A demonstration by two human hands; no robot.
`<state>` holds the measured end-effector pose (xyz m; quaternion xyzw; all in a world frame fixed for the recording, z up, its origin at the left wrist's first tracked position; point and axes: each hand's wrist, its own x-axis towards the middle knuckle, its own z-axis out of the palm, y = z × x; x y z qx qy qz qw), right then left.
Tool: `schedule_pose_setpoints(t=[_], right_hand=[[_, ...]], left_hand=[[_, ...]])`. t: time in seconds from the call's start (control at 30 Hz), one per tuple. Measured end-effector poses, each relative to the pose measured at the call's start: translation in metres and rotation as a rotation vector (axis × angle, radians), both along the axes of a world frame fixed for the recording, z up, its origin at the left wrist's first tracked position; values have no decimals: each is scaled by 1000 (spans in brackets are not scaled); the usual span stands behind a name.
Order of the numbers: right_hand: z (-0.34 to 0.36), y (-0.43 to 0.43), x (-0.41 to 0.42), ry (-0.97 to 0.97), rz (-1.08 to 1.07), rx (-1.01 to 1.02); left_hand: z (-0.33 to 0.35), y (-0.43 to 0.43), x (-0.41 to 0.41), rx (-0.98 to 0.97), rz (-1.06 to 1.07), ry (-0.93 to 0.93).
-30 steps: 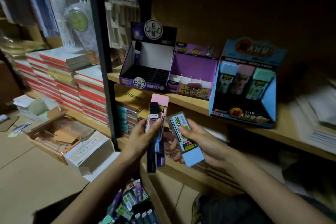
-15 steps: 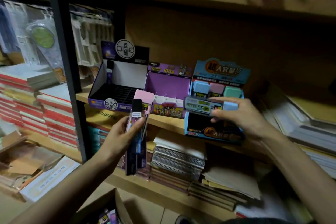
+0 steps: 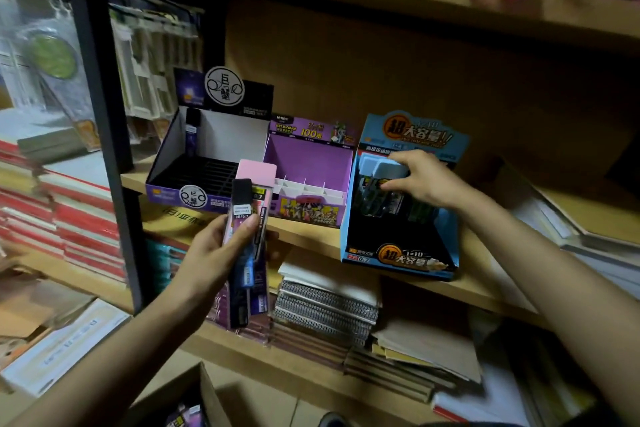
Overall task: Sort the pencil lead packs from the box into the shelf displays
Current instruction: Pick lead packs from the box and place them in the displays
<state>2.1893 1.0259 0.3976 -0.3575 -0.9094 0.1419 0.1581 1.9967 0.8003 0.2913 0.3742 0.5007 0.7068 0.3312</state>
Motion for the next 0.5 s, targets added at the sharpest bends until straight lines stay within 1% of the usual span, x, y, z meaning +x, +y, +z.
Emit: schedule_pose_setpoints(t=[0.1, 0.23, 0.27, 0.37, 0.5], right_hand=[[9, 4, -8, -62, 33, -56], [-4, 2, -21, 8, -26, 49], [-9, 1, -22, 24, -36, 49], [-19, 0, -17, 144, -77, -109], [-35, -5, -12, 357, -177, -181]], left_hand=[[-3, -1, -2, -17, -21, 0], [-7, 1, 1, -29, -38, -13], [-8, 2, 1, -32, -45, -22], [-10, 4, 1, -28, -48, -54], [-11, 6, 1, -20, -60, -69]])
